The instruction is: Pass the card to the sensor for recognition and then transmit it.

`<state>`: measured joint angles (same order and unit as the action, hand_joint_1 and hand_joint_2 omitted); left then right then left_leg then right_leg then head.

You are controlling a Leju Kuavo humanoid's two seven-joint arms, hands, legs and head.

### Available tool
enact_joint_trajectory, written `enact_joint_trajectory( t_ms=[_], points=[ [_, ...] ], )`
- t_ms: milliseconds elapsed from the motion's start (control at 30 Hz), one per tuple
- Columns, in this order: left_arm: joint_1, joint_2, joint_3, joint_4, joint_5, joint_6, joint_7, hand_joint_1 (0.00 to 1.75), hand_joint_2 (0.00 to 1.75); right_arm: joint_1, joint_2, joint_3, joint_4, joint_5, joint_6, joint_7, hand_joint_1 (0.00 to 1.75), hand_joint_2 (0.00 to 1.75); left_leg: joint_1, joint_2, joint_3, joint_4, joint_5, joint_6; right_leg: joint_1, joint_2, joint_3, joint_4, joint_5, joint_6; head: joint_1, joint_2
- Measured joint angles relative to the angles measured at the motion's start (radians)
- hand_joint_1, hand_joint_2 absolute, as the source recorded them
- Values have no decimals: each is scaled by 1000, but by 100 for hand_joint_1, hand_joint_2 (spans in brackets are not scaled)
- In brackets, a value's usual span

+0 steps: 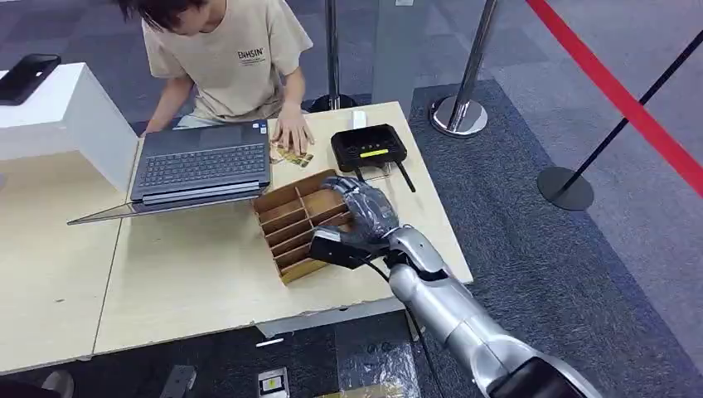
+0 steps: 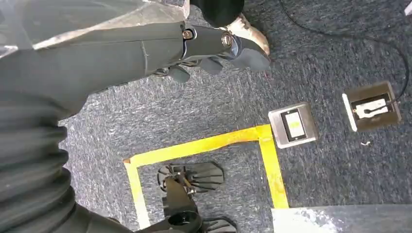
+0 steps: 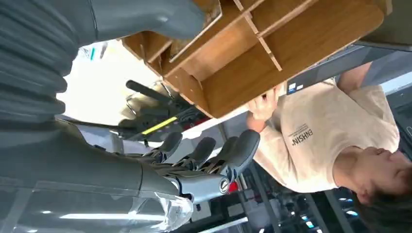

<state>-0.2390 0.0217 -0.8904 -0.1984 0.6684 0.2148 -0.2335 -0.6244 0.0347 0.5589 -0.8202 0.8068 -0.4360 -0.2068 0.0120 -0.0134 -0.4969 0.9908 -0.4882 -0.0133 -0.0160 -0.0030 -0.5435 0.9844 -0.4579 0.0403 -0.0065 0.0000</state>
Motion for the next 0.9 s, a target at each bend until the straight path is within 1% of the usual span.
enact_joint_trajectory(
  t_ms=[100, 300, 600, 700, 733, 900],
  points=[
    [-5, 0, 0, 0, -5, -3, 10, 0, 175, -18, 6, 6, 15, 17, -6, 8, 45, 175, 0, 0, 0, 0, 0, 0, 0, 0, 0, 0, 0, 0, 0, 0],
    [-10, 0, 0, 0, -6, -4, 11, 0, 175, -39, 11, 10, 45, 27, -8, 8, 45, 175, 0, 0, 0, 0, 0, 0, 0, 0, 0, 0, 0, 0, 0, 0],
    [-12, 0, 0, 0, -9, -8, 11, 0, 175, -41, 13, 15, 96, 39, -14, 7, 45, 175, 0, 0, 0, 0, 0, 0, 0, 0, 0, 0, 0, 0, 0, 0],
    [-13, 0, 0, 0, -9, -9, 11, 0, 175, -41, 13, 21, 113, 44, -15, 8, 42, 175, 0, 0, 0, 0, 0, 0, 0, 0, 0, 0, 0, 0, 0, 0],
    [-13, 0, -1, 0, -9, -9, 11, 0, 175, -41, 13, 24, 117, 45, -15, 7, 38, 175, 0, 0, 0, 0, 0, 0, 0, 0, 0, 0, 0, 0, 0, 0],
    [-14, 0, -3, 0, -12, -10, 12, 0, 175, -41, 13, 27, 141, 40, -19, 3, 35, 175, 0, 0, 0, 0, 0, 0, 0, 0, 0, 0, 0, 0, 0, 0]
  ],
)
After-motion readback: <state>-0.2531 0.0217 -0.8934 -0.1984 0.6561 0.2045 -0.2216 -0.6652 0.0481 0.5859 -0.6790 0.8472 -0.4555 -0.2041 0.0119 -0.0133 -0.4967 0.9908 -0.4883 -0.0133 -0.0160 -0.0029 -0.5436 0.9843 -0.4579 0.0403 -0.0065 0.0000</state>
